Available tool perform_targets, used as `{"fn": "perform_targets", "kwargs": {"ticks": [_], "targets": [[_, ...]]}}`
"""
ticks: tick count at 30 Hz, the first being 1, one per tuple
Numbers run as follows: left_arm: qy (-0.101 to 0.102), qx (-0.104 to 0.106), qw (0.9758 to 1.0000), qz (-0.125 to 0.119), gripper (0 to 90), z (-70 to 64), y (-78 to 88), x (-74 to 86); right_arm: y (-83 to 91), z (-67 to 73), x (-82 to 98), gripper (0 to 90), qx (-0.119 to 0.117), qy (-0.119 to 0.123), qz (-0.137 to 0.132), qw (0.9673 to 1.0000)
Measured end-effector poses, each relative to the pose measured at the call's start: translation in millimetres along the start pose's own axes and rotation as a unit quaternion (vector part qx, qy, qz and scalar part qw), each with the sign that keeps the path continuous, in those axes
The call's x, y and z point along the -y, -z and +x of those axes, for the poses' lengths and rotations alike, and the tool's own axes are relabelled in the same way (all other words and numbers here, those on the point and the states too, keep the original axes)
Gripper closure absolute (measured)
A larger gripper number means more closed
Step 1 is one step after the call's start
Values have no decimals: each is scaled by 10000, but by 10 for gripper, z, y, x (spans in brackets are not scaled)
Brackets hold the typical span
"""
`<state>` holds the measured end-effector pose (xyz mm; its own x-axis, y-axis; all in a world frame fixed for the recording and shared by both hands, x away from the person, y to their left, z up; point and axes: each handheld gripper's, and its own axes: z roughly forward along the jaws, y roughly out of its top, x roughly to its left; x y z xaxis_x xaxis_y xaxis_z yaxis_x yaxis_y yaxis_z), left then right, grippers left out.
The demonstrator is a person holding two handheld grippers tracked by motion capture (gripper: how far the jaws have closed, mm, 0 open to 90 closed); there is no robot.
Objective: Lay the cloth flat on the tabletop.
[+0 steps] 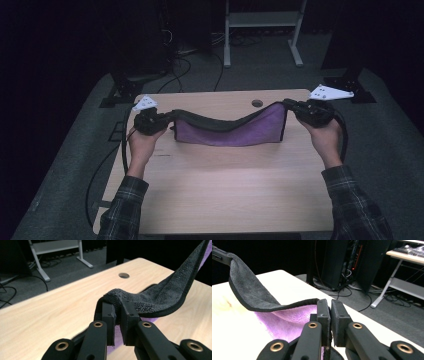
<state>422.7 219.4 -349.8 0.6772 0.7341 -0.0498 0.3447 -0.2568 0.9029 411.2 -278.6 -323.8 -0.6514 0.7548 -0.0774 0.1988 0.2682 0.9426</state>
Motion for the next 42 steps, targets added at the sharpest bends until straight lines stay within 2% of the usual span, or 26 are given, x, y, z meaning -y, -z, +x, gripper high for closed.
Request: {"fn": "perform_targets", "kwargs": {"ticks": [7, 13, 16, 22, 31, 35, 40, 42], "targets": [[8, 118, 9999, 91, 827, -133, 157, 182, 106, 59, 180, 850, -315, -177, 88, 9993], [7, 249, 9995, 177, 827, -236, 256, 347, 192, 86, 360, 851, -619, -376, 169, 9972], [36, 312, 9992, 227, 826, -282, 293, 429, 214, 117, 470, 851, -718, -410, 301, 9961], [38, 378, 9987, 336, 823, -366, 382, 574, 284, 206, 646, 850, -851, -486, 487, 9940], [186, 599, 9966, 542, 823, -518, 574, 868, 478, 329, 871, 850, -943, -557, 675, 9917], [231, 642, 9953, 689, 823, -579, 620, 988, 555, 423, 981, 849, -976, -378, 835, 9910], [362, 754, 9915, 999, 822, -627, 622, 1165, 592, 539, 1102, 846, -995, -94, 1094, 9890], [355, 790, 9902, 1092, 822, -655, 626, 1211, 607, 553, 1151, 846, -1006, -91, 1185, 9878]]}}
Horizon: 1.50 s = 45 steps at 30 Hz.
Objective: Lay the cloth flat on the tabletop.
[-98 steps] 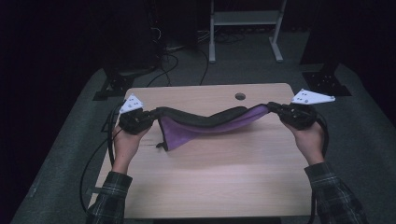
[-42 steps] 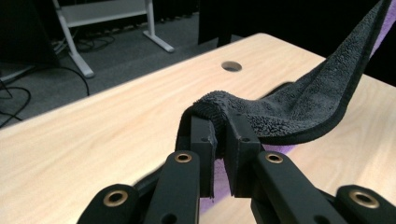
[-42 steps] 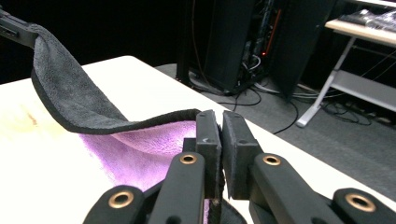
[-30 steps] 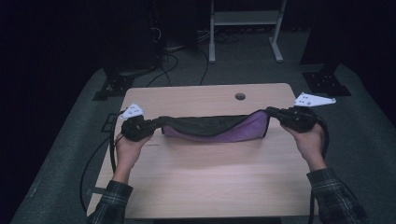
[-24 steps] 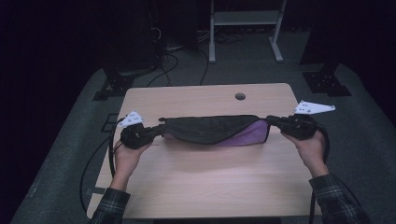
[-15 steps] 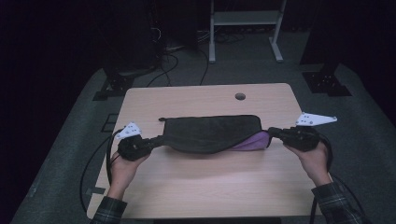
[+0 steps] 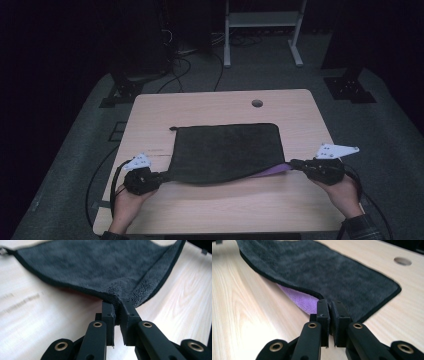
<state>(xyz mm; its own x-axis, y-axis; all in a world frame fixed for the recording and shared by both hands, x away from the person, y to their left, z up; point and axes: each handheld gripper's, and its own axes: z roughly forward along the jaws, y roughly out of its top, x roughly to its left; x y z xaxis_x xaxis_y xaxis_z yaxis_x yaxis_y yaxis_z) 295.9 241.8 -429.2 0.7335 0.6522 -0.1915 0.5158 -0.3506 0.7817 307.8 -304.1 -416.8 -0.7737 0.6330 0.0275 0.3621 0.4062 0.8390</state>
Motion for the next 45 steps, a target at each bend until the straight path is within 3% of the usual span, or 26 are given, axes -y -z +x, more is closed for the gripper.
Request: {"fn": "perform_targets", "kwargs": {"ticks": [9, 13, 17, 22, 24, 26, 28, 31, 36, 40, 45], "targets": [[184, 83, 9985, 510, 816, -63, -92, 226, -54, 94, 221, 846, -195, -128, 411, 9989], [144, 5, 9974, 700, 808, -75, -132, 268, -83, 123, 300, 845, -199, -96, 643, 9977], [67, -55, 9959, 904, 805, -83, -165, 295, -153, 176, 368, 845, -268, 2, 990, 9947], [83, -66, 9955, 945, 786, -88, -161, 310, -227, 218, 418, 834, -272, 167, 1389, 9898], [98, -132, 9962, 858, 733, -80, -115, 312, -228, 212, 418, 758, -292, 145, 1371, 9900], [45, -232, 9972, 714, 592, -71, -47, 307, -187, 184, 396, 577, -298, -36, 1113, 9933], [15, -370, 9972, 646, 504, -54, 15, 310, -139, 159, 371, 482, -74, -96, 906, 9958], [103, -551, 9965, 614, 364, -8, 52, 329, -125, 100, 372, 383, 116, -282, 802, 9963], [191, -753, 9955, 540, 192, 49, 41, 317, -178, -63, 444, 280, 539, -605, 955, 9921], [167, -867, 9952, 413, 169, 126, 13, 270, -191, -213, 485, 255, 888, -822, 947, 9881], [157, -1018, 9939, 381, 144, 241, -51, 179, -250, -328, 527, 216, 1232, -903, 1032, 9829]]}}
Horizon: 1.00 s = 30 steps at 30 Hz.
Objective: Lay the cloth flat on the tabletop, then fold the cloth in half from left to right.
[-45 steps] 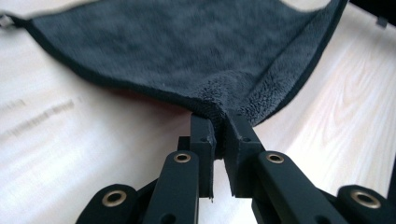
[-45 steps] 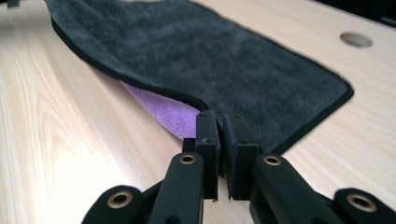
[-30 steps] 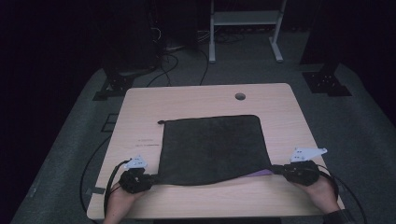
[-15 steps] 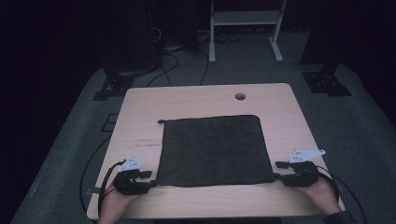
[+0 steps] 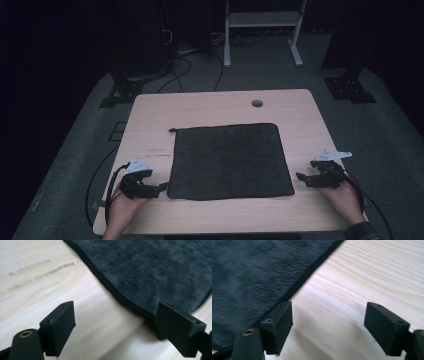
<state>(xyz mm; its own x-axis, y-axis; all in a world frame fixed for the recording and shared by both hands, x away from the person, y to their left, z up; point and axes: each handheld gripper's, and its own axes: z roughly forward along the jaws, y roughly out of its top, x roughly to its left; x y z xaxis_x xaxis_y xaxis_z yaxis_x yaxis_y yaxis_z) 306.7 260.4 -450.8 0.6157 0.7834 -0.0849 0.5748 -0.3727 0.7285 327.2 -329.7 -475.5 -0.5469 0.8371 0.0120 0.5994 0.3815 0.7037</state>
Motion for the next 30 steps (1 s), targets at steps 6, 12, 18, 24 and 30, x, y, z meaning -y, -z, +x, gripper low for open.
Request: {"fn": "perform_targets", "kwargs": {"ticks": [6, 12, 18, 24, 30], "targets": [[-17, -136, 9998, -140, 110, 103, -100, -130, -65, -46, 12, 170, 161, -130, 39, 9998], [-15, -234, 9995, -202, 84, 157, -219, -259, -96, -70, 41, 114, 289, -277, -123, 9991], [84, -319, 9992, -243, 85, 203, -318, -374, -108, -76, 53, 104, 292, -271, -204, 9990], [136, -438, 9988, -184, 115, 258, -507, -469, -108, -76, 54, 104, 287, -272, -201, 9990], [164, -517, 9985, 18, 127, 301, -686, -535, -110, -80, 52, 105, 266, -257, -199, 9991]]}}
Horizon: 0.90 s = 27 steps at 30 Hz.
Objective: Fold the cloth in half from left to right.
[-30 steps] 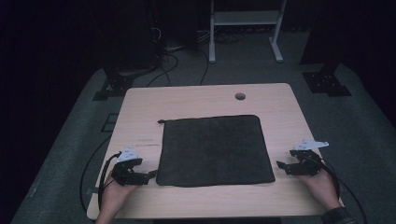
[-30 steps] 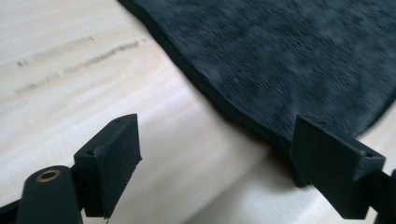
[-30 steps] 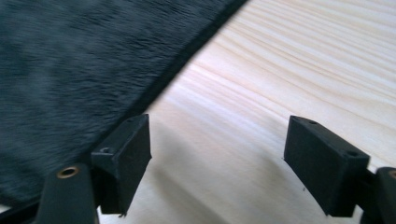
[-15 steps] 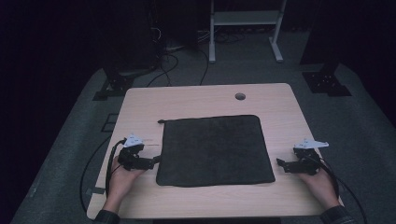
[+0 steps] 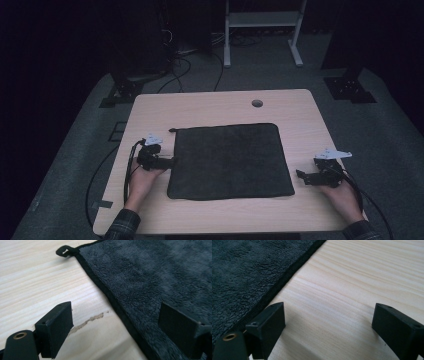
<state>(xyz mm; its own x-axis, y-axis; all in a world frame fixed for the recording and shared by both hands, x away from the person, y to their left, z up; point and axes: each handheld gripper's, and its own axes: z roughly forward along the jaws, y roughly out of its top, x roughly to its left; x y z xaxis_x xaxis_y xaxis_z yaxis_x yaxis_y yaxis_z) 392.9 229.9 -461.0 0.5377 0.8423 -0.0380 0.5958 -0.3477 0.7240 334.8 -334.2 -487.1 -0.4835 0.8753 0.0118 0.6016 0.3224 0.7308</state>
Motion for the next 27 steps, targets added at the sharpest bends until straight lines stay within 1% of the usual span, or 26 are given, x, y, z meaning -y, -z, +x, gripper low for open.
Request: {"fn": "perform_targets", "kwargs": {"ticks": [2, 3, 5, 8, 9, 11, 12, 13, 15, 16, 17, 19, 21, 23, 25, 27], "targets": [[17, -11, 10000, -4, 156, -2, -41, 3, 0, 0, 0, 105, 0, 1, 0, 10000], [22, -27, 10000, 38, 159, -1, -67, 6, 0, 0, 0, 105, 0, 1, 0, 10000], [15, -13, 9999, 98, 212, 1, -101, 13, 0, 0, 0, 105, -7, 5, 0, 10000], [-2, -16, 9998, 175, 247, -17, -138, 17, 1, 0, 1, 105, -15, 15, -1, 10000], [-57, -44, 9998, 185, 258, -29, -141, 16, 1, 0, 1, 105, -20, 23, -1, 10000], [-115, -88, 9997, 196, 319, -56, -138, 13, 1, 0, 1, 106, -21, 19, -3, 10000], [-143, -152, 9995, 223, 335, -68, -136, 11, 1, -1, 2, 106, -20, 24, -2, 10000], [-138, -181, 9995, 227, 348, -74, -133, 10, 1, -1, 2, 106, -22, 24, -1, 10000], [-124, -157, 9995, 231, 449, -92, -116, 8, 1, 0, 2, 106, -22, 21, -3, 10000], [-116, -150, 9996, 227, 477, -107, -114, 8, 1, -1, 2, 106, -23, 25, -2, 10000], [-139, -99, 9996, 220, 523, -118, -109, 10, 1, 0, 2, 107, -24, 21, -3, 10000], [-159, -70, 9996, 215, 596, -143, -106, 11, 2, 0, 2, 107, -29, 28, -4, 10000], [-173, -26, 9996, 216, 650, -153, -107, 8, 2, 0, 2, 107, -30, 27, -3, 10000], [-130, 10, 9997, 189, 701, -161, -114, 8, 2, -1, 3, 107, -35, 37, -6, 10000], [-128, 95, 9997, 179, 775, -163, -123, 1, 3, -1, 3, 107, -33, 33, -2, 10000], [-130, 150, 9996, 195, 817, -162, -129, -6, 2, -1, 3, 107, -35, 37, -6, 10000]]}}
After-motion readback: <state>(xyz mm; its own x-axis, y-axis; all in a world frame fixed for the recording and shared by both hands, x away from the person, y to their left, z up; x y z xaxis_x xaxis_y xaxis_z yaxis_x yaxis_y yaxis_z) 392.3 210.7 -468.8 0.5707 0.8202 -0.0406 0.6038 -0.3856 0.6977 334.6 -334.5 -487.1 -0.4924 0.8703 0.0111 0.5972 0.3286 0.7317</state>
